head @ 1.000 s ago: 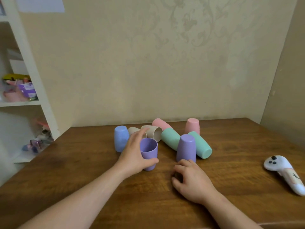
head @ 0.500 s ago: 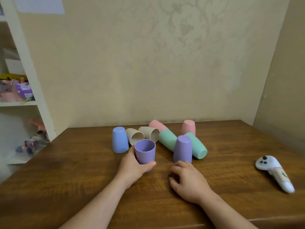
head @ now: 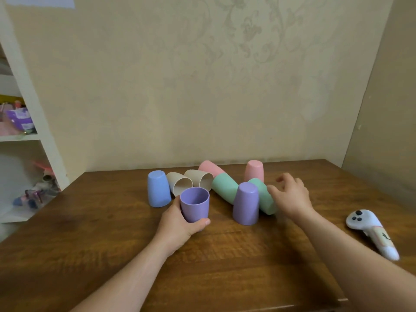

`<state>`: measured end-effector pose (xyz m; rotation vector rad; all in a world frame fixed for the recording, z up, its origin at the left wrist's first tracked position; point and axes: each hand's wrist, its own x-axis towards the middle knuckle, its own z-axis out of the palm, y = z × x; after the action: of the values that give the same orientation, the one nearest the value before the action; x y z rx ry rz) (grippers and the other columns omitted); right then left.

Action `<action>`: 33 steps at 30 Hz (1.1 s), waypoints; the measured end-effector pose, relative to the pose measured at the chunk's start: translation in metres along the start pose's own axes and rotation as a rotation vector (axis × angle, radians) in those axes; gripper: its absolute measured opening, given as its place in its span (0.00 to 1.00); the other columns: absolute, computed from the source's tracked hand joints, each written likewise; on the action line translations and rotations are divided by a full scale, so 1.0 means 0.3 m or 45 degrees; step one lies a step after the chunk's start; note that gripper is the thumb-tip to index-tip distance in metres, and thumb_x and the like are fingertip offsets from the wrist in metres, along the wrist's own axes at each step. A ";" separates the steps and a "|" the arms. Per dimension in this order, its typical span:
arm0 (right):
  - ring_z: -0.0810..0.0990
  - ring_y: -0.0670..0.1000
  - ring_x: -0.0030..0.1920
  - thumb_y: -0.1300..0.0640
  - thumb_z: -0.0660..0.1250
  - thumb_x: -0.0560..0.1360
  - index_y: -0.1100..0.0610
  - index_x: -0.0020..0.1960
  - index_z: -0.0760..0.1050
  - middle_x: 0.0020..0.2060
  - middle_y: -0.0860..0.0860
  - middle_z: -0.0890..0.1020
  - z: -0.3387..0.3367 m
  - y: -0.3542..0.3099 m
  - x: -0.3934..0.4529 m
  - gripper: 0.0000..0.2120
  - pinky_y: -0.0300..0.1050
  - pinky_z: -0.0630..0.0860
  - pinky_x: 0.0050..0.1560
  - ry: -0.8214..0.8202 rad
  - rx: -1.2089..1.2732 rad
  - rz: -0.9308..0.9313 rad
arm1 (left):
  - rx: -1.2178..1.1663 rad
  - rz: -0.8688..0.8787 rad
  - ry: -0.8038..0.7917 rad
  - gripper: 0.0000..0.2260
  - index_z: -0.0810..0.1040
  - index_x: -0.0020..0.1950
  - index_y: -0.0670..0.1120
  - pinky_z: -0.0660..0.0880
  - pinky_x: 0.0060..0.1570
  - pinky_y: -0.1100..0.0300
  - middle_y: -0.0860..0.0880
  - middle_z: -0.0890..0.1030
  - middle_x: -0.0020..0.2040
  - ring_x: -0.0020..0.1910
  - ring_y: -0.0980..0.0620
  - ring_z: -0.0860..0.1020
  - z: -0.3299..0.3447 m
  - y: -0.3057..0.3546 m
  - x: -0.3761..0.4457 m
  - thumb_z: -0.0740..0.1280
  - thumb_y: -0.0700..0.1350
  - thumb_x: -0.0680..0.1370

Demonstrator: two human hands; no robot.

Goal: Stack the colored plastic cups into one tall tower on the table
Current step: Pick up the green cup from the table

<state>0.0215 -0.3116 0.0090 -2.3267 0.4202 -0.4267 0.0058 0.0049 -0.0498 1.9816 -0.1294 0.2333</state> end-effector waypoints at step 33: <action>0.81 0.55 0.67 0.42 0.79 0.62 0.46 0.73 0.68 0.67 0.49 0.80 -0.076 -0.105 -0.147 0.43 0.52 0.78 0.64 0.358 0.547 -0.075 | -0.013 0.099 0.021 0.37 0.67 0.74 0.67 0.74 0.61 0.62 0.67 0.78 0.65 0.65 0.59 0.77 -0.009 0.014 -0.043 0.84 0.56 0.72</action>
<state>-0.0219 -0.2852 0.0388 -1.8706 0.3515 -0.7952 -0.0080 0.0053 -0.0479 1.9661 -0.1974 0.2986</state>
